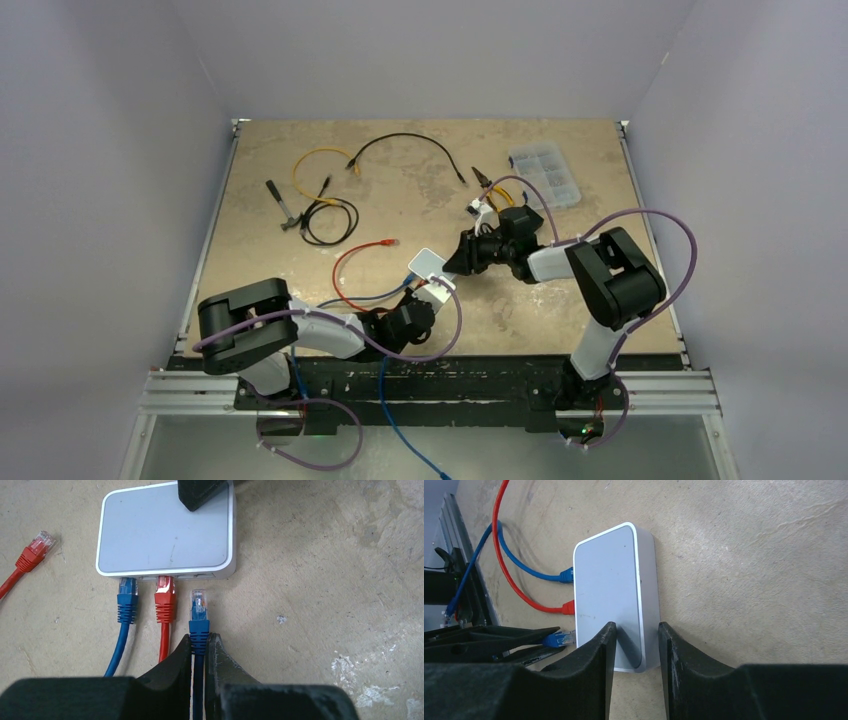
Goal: Insert the plug into the switch port
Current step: Insert the connector into the switch port.
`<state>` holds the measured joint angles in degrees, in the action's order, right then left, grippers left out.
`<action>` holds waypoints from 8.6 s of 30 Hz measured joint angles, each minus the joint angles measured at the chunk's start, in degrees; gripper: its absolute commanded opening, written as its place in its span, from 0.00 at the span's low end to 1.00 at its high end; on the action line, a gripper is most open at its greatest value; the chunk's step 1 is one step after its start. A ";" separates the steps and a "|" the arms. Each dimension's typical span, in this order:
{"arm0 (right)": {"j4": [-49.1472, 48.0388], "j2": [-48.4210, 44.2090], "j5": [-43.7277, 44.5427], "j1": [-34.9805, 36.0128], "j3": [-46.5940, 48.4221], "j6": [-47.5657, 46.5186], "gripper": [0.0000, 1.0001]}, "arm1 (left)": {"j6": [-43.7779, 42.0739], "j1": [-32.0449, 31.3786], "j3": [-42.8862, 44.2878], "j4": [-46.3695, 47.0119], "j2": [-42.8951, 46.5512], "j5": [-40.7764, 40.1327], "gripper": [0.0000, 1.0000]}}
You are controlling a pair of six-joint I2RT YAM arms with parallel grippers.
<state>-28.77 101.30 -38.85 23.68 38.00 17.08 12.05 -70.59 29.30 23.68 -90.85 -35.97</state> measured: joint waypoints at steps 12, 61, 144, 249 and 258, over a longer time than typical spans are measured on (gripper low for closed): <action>-0.02 0.33 -0.17 0.02 0.31 -0.17 0.38 | -2.21 0.04 1.75 -0.20 -0.81 0.83 0.00; 0.04 0.33 0.26 0.04 0.57 -0.70 0.38 | 3.43 3.34 2.84 -0.81 -1.95 3.89 0.00; 0.72 2.38 1.66 0.76 3.89 -2.60 0.38 | 10.08 10.03 9.84 -12.41 -2.36 15.89 0.00; -12.31 6.43 -11.82 2.05 1.42 17.57 0.86 | 6.32 19.58 -17.16 13.18 20.41 26.23 0.00; -19.15 11.69 -13.92 2.21 3.67 24.76 0.83 | 6.01 19.58 -20.06 18.80 20.13 29.42 0.00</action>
<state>-47.92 112.99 -52.77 25.89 41.67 41.85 18.06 -51.00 9.23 42.48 -70.72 -6.55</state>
